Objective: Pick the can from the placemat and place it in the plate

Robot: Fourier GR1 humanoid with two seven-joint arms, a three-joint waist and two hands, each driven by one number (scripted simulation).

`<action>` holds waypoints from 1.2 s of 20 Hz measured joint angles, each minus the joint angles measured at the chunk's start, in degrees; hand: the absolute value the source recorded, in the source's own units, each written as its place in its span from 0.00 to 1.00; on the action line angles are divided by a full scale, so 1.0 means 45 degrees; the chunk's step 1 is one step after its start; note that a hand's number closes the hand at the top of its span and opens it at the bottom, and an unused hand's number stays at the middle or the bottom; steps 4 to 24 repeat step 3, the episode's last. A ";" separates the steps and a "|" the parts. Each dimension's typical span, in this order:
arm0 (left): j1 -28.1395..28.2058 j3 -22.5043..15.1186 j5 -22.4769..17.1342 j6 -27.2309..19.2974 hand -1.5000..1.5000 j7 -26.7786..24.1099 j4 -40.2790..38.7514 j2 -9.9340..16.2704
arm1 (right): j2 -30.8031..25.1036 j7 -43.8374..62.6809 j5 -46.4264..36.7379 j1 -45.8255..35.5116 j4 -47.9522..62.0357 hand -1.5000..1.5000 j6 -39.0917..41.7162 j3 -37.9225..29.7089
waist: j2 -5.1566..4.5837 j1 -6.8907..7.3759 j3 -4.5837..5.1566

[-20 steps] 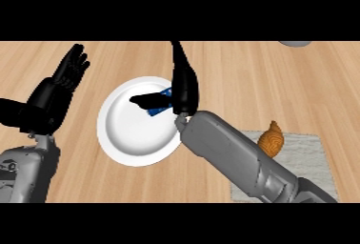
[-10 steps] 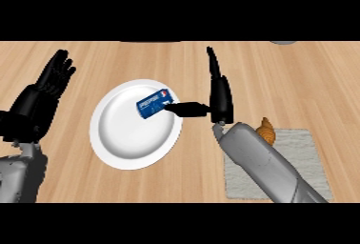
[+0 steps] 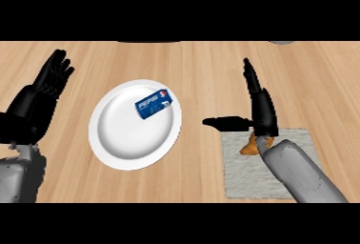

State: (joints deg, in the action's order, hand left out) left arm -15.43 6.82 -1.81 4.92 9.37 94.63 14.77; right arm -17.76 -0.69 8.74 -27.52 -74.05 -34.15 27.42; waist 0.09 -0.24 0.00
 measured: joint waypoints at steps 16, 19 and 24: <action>-0.0039 0.0154 -0.0008 0.0185 0.50 -0.0338 -0.0341 0.0052 | -0.0395 -0.0182 -0.0333 0.0750 -0.0625 0.00 0.0483 -0.0408 | -0.0004 0.0000 0.0000; -0.0039 0.0154 -0.0008 0.0185 0.50 -0.0338 -0.0341 0.0052 | -0.0395 -0.0182 -0.0333 0.0750 -0.0625 0.00 0.0483 -0.0408 | -0.0004 0.0000 0.0000; -0.0039 0.0154 -0.0008 0.0185 0.50 -0.0338 -0.0341 0.0052 | -0.0395 -0.0182 -0.0333 0.0750 -0.0625 0.00 0.0483 -0.0408 | -0.0004 0.0000 0.0000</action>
